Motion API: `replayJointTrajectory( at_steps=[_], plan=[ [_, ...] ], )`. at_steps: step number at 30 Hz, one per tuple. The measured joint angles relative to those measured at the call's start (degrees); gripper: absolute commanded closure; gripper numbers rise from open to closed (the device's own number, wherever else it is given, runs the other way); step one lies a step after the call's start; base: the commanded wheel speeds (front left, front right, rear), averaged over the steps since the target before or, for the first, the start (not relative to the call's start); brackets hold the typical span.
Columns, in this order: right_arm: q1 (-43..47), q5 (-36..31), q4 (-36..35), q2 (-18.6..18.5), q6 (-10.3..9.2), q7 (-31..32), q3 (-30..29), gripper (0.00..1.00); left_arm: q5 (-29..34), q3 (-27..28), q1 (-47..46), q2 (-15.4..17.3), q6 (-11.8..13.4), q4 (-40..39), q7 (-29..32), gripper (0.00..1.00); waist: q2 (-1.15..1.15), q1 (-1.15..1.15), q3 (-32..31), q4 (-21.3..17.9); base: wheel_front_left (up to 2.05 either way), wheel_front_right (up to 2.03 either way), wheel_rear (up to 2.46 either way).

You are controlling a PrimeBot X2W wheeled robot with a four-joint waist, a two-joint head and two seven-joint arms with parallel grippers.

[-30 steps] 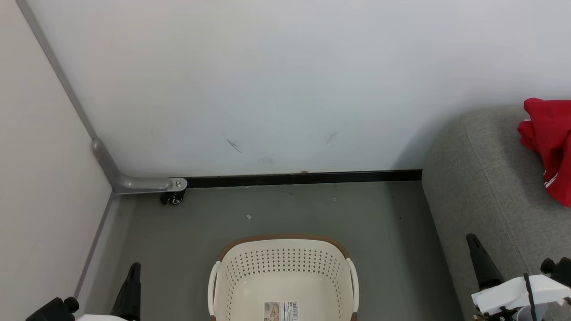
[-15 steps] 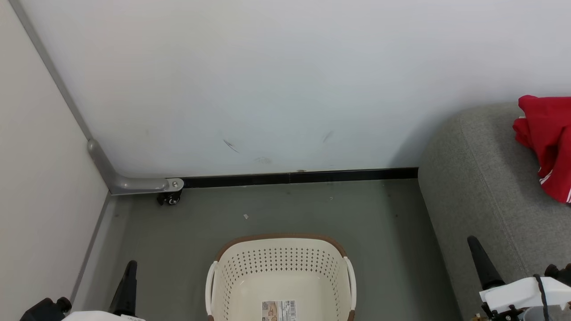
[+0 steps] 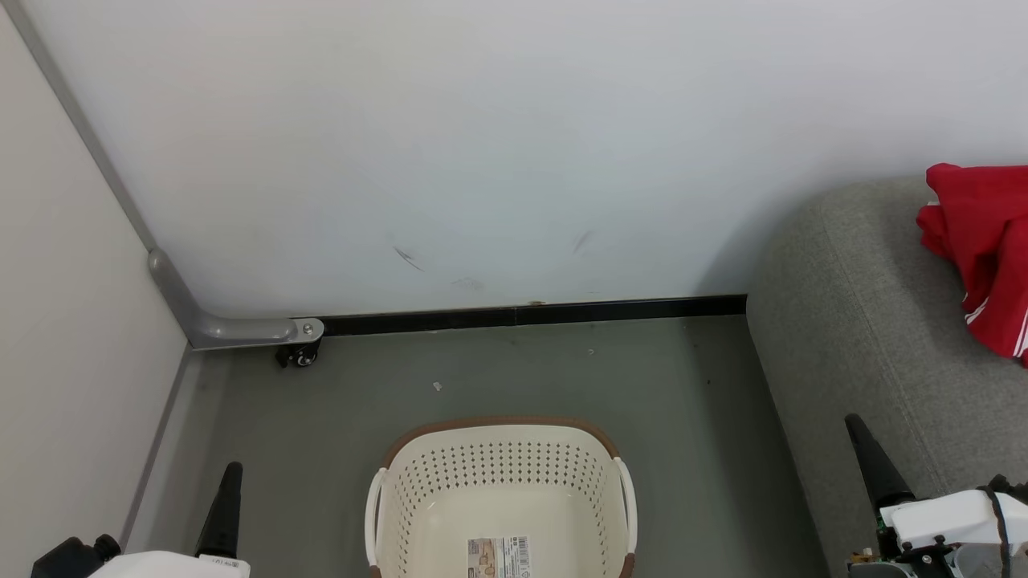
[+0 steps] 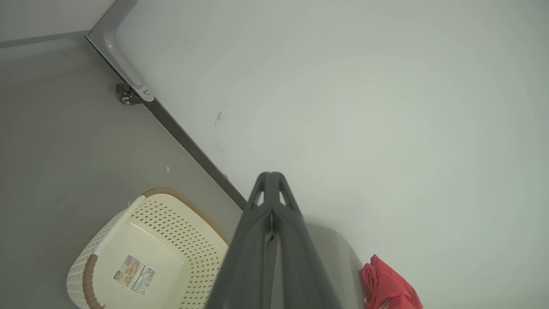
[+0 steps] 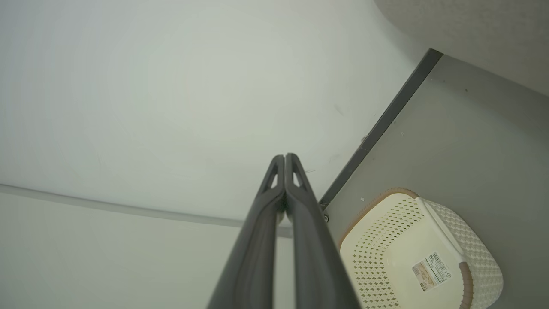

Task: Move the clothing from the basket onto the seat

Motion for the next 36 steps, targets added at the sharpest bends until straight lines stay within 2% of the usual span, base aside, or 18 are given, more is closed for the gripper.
replayJointTrajectory(
  at_steps=[36],
  plan=[
    [-1.54,23.68,1.62,0.71,0.00,5.24,-2.33,1.00,-20.08,3.92,-3.26,-1.53,-3.18,3.49,5.27,1.00,0.00,-0.05,0.93,-1.62,0.00,0.00,0.00]
  ],
)
